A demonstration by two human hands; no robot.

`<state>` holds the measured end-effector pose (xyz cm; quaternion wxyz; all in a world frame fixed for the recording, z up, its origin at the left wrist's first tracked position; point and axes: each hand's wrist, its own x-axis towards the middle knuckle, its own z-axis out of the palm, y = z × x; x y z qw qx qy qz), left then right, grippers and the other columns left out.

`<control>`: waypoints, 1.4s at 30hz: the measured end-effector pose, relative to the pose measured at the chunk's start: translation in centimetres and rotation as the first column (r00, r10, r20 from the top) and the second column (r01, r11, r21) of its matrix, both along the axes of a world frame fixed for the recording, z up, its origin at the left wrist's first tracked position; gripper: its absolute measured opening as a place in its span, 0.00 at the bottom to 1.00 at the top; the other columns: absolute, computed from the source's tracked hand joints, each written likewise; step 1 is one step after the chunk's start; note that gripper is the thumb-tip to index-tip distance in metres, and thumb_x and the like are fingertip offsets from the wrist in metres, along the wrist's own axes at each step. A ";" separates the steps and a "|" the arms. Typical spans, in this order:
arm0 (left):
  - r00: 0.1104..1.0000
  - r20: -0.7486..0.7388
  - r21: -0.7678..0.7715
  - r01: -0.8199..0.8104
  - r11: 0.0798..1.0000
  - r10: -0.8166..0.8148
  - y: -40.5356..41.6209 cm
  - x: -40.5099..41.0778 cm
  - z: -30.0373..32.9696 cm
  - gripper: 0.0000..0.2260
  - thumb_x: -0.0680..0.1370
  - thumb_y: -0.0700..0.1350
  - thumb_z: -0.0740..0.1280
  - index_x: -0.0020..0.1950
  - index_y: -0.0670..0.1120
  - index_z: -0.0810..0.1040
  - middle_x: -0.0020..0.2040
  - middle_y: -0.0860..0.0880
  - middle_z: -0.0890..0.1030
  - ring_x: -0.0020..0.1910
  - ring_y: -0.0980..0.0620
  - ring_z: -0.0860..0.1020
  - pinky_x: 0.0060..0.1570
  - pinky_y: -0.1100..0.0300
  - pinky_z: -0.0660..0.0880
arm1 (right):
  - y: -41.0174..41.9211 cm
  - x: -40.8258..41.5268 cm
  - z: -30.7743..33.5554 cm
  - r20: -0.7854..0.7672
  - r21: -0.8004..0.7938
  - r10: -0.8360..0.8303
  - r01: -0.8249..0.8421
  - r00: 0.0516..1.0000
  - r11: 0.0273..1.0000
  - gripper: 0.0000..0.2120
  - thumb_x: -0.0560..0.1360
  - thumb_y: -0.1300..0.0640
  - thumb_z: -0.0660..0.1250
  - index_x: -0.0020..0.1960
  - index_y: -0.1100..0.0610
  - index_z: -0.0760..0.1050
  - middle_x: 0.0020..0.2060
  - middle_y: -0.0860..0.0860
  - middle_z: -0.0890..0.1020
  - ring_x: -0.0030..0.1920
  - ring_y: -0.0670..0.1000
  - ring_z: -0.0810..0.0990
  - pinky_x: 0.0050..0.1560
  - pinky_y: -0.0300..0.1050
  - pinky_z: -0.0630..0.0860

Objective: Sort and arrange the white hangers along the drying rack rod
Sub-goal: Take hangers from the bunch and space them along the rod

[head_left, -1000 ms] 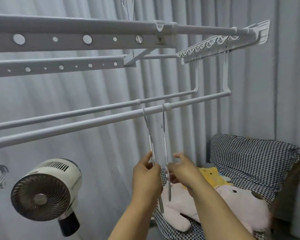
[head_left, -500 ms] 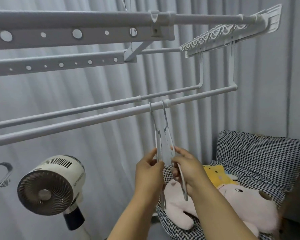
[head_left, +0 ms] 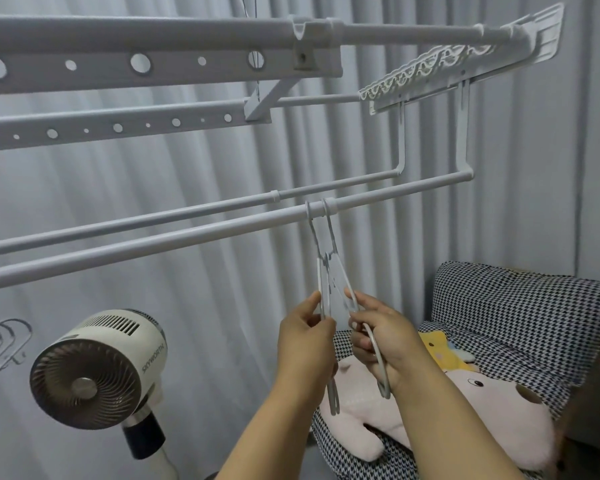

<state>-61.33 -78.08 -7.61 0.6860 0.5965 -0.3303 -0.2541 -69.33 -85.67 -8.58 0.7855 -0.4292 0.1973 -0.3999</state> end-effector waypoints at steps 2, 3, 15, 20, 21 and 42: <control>1.000 0.005 -0.002 -0.003 1.000 0.003 -0.1 -0.1 0.0 0.25 0.78 0.31 0.59 0.72 0.48 0.71 0.32 0.45 0.71 0.20 0.56 0.64 0.20 0.67 0.62 | -0.1 -0.1 -0.1 0.001 0.001 0.007 -0.007 1.000 1.000 0.20 0.78 0.71 0.54 0.63 0.56 0.75 0.23 0.51 0.72 0.18 0.43 0.62 0.15 0.32 0.58; 1.000 0.013 -0.003 -0.005 1.000 0.005 -0.1 -0.2 0.0 0.24 0.78 0.31 0.59 0.72 0.49 0.71 0.31 0.45 0.71 0.20 0.56 0.64 0.20 0.67 0.62 | -0.2 -0.2 -0.2 0.002 0.001 0.011 -0.011 1.000 1.000 0.20 0.78 0.70 0.54 0.63 0.56 0.75 0.23 0.51 0.72 0.18 0.44 0.62 0.15 0.32 0.58; 0.999 0.047 0.018 -0.027 0.999 0.026 -0.6 -1.0 0.1 0.25 0.78 0.31 0.59 0.72 0.49 0.70 0.37 0.45 0.78 0.20 0.58 0.67 0.20 0.66 0.64 | -0.8 -0.4 -0.7 0.013 -0.004 0.015 -0.015 1.000 1.000 0.19 0.77 0.71 0.55 0.62 0.56 0.76 0.25 0.54 0.68 0.18 0.45 0.64 0.16 0.31 0.58; 0.997 0.072 0.010 -0.036 0.999 0.035 -0.9 -1.3 0.1 0.24 0.78 0.31 0.59 0.70 0.52 0.73 0.36 0.46 0.77 0.22 0.56 0.68 0.21 0.66 0.65 | -1.1 -0.4 -0.9 -0.015 -0.022 -0.009 0.008 1.000 1.000 0.19 0.77 0.70 0.57 0.63 0.55 0.75 0.25 0.53 0.70 0.19 0.45 0.65 0.16 0.32 0.59; 0.997 0.075 0.014 -0.037 0.999 0.036 -0.9 -1.4 0.0 0.24 0.78 0.32 0.59 0.70 0.52 0.72 0.37 0.47 0.77 0.22 0.56 0.69 0.21 0.66 0.65 | -1.2 -0.4 -0.9 -0.024 -0.029 -0.018 0.017 1.000 0.999 0.20 0.77 0.70 0.57 0.63 0.55 0.75 0.25 0.53 0.70 0.19 0.45 0.66 0.17 0.32 0.59; 0.974 0.201 0.069 -0.119 0.991 0.103 -1.4 -1.5 -0.9 0.22 0.76 0.38 0.63 0.70 0.51 0.72 0.42 0.51 0.82 0.37 0.51 0.80 0.39 0.53 0.76 | -0.7 -1.2 -0.9 -0.218 -0.264 -0.210 0.150 0.953 0.953 0.10 0.78 0.63 0.62 0.54 0.52 0.77 0.39 0.54 0.81 0.37 0.52 0.76 0.42 0.54 0.74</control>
